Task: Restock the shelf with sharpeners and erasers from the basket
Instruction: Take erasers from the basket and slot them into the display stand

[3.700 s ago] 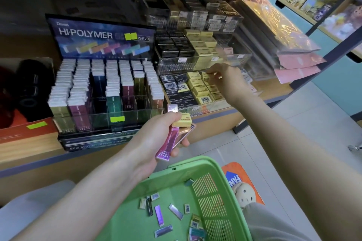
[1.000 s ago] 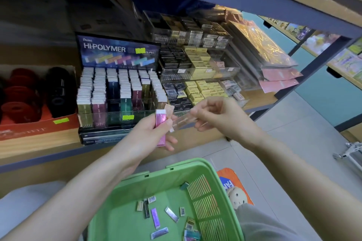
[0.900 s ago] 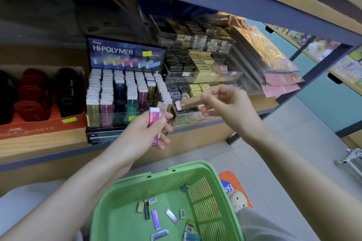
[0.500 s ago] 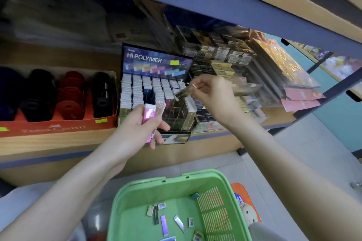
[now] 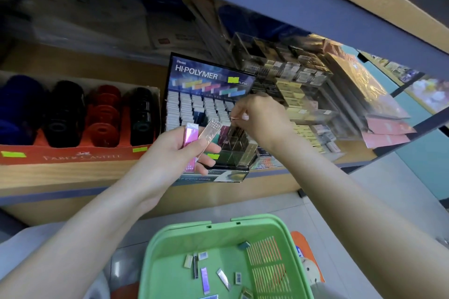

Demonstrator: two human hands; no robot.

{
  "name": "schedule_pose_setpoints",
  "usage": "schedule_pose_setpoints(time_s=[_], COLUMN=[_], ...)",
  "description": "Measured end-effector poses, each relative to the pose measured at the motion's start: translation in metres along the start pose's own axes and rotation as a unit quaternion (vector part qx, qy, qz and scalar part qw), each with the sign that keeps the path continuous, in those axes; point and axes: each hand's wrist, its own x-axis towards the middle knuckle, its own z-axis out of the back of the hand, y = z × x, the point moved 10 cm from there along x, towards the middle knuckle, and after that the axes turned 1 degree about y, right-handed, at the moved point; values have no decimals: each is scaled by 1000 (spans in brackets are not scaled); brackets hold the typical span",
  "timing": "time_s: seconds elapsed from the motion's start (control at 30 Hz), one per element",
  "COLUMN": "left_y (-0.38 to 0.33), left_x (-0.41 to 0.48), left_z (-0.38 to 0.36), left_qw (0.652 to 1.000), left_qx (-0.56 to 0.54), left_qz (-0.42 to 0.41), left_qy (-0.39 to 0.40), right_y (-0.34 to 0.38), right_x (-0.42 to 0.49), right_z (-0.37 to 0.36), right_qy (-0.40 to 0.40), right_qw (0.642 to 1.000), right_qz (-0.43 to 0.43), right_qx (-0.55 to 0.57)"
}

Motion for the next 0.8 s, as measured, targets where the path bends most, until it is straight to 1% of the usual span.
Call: schedule_pose_setpoints(time_s=[0.03, 0.07, 0.13, 0.17, 0.23, 0.3, 0.37, 0.47, 0.53, 0.57, 0.67, 0.8], left_y=[-1, -1, -2, -2, -2, -1, 0, -2, -5, -6, -11, -13], left_x=[0, 0, 1, 1, 2, 1, 1, 0, 0, -1, -1, 1], left_z=[0, 1, 1, 0, -2, -6, -9, -8, -4, -2, 0, 1], left_qw=[1000, 1000, 1000, 1000, 1000, 999, 999, 1000, 1000, 1000, 999, 997], left_qx=[-2, -4, -5, -3, 7, 20, 23, -1, -1, -1, 17, 28], left_qz=[-4, -8, -12, -14, -20, -26, -26, -24, -27, -29, -43, -61], left_qy=[0, 0, 2, 4, 13, 22, 22, 6, -6, -11, -22, -28], right_y=[2, 4, 5, 6, 14, 25, 30, 21, 9, 3, -8, 4], right_x=[-1, -4, -14, -21, -34, -47, -55, -57, -57, -56, -57, -64], right_z=[1, 6, 19, 23, 21, 12, 7, 15, 24, 28, 31, 18], right_qy=[-6, -21, -55, -58, -17, 45, 80, 69, 48, 36, 26, 70], right_qw=[1000, 1000, 991, 980, 955, 931, 901, 866, 838, 830, 825, 814], right_qz=[9, 12, -6, -21, -43, -48, -53, -82, -107, -118, -133, -130], right_qx=[-5, 15, 123, 190, 294, 360, 423, 488, 533, 544, 549, 562])
